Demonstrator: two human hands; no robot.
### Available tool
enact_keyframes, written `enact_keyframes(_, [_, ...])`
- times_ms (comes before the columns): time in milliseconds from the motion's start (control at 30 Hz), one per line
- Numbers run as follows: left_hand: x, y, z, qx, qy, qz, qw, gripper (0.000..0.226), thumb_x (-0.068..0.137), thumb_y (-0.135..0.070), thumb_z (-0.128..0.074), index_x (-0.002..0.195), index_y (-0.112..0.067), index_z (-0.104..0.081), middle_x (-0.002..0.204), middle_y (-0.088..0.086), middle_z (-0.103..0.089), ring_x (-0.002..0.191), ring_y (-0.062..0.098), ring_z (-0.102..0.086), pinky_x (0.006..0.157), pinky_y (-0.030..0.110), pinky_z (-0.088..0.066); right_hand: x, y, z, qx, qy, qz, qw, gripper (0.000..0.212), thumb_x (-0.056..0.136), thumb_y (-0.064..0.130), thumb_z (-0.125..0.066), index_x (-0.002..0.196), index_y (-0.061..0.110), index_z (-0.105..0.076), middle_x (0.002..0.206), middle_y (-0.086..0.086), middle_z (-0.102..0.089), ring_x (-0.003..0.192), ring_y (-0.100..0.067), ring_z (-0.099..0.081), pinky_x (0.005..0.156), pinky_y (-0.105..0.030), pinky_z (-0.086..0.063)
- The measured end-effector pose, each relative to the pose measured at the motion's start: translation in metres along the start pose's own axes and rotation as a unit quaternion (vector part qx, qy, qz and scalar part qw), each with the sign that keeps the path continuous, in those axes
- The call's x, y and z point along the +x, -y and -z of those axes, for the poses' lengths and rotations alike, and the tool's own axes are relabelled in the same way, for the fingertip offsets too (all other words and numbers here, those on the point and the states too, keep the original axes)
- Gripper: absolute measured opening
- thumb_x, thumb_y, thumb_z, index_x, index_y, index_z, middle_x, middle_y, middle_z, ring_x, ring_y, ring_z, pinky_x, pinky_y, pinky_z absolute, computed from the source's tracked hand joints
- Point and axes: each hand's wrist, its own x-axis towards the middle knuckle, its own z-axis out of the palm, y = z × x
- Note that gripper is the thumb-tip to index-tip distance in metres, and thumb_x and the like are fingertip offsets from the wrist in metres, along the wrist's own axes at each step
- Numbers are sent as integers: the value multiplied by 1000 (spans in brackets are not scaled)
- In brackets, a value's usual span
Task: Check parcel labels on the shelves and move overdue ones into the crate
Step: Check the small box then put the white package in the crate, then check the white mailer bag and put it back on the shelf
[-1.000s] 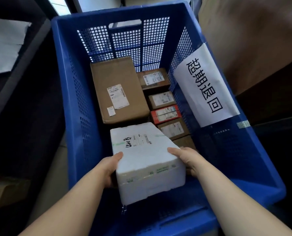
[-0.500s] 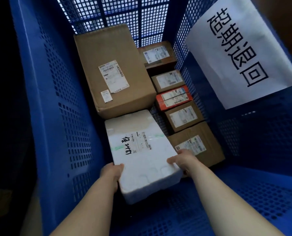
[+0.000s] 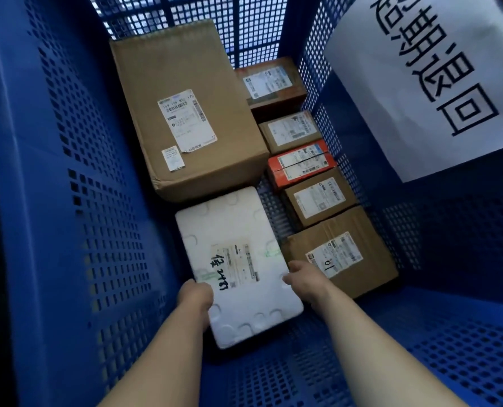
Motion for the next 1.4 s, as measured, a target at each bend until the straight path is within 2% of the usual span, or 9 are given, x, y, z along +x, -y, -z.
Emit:
enact_keyframes(200, [-42, -40, 11, -58, 47, -40, 996, 30, 86, -8, -44, 112, -2, -58, 107, 11, -64, 96, 29, -60, 84, 34, -46, -54, 47, 22, 26, -3, 58, 998, 50, 95, 7, -56, 143, 5, -43, 141, -10, -53, 112, -20, -54, 87, -26, -43])
enact_keyframes(367, [-127, -100, 53, -166, 84, -66, 980, 13, 89, -12, -48, 77, -13, -54, 76, 5, -49, 64, 17, -43, 61, 27, -37, -123, 119, 44, -26, -1, 135, 990, 46, 94, 14, -57, 140, 12, -49, 139, -7, -55, 120, -20, -54, 99, -32, -43])
enact_keyframes(533, [-209, -166, 112, -296, 123, -153, 935, 14, 98, -15, -47, 110, -13, -55, 100, 5, -62, 93, 20, -60, 87, 36, -46, -201, 212, 57, -66, 4, 233, 970, 35, 95, 16, -56, 131, 15, -58, 125, -5, -62, 101, -15, -56, 85, -27, -46])
enact_keyframes(733, [-261, -219, 201, -429, 107, -215, 871, 19, 100, -14, -42, 112, -13, -57, 89, 2, -63, 82, 17, -60, 80, 34, -46, -269, 305, 34, -9, 38, 323, 946, 26, 94, 14, -58, 118, 17, -67, 111, -4, -71, 103, -17, -65, 80, -26, -49])
enact_keyframes(833, [-255, -236, 247, -472, 90, -226, 848, 21, 99, -10, -40, 114, -14, -55, 87, 3, -62, 78, 16, -59, 78, 33, -46, -288, 343, 6, 29, 76, 344, 935, 23, 96, 14, -56, 115, 20, -67, 111, -1, -70, 106, -17, -63, 93, -34, -50])
enact_keyframes(933, [-231, -251, 292, -509, 63, -214, 831, 23, 100, -9, -40, 119, -13, -52, 89, 4, -60, 79, 16, -59, 87, 36, -45, -294, 378, -33, 83, 130, 336, 929, 20, 96, 7, -53, 107, 18, -66, 97, 0, -71, 94, -14, -65, 85, -30, -53])
enact_keyframes(1100, [-166, -278, 348, -538, 32, -175, 824, 33, 100, -13, -45, 131, -6, -49, 90, 3, -57, 90, 18, -58, 95, 36, -42, -263, 436, -113, 101, 156, 318, 930, 34, 97, 4, -50, 129, 14, -59, 127, -7, -61, 119, -22, -56, 104, -36, -45])
enact_keyframes(1267, [-98, -311, 380, -502, 9, -141, 853, 38, 99, -18, -48, 135, -5, -47, 139, 13, -49, 129, 25, -48, 100, 35, -39, -219, 485, -190, 74, 147, 301, 939, 37, 97, 10, -51, 133, 14, -57, 132, -7, -58, 120, -20, -52, 108, -37, -41])
enact_keyframes(1400, [-51, -338, 391, -467, 0, -124, 876, 43, 98, -22, -50, 138, -4, -44, 139, 13, -47, 128, 23, -47, 97, 33, -42, -183, 512, -232, 61, 135, 284, 947, 35, 96, 7, -50, 130, 11, -57, 109, -4, -65, 92, -15, -57, 83, -25, -49])
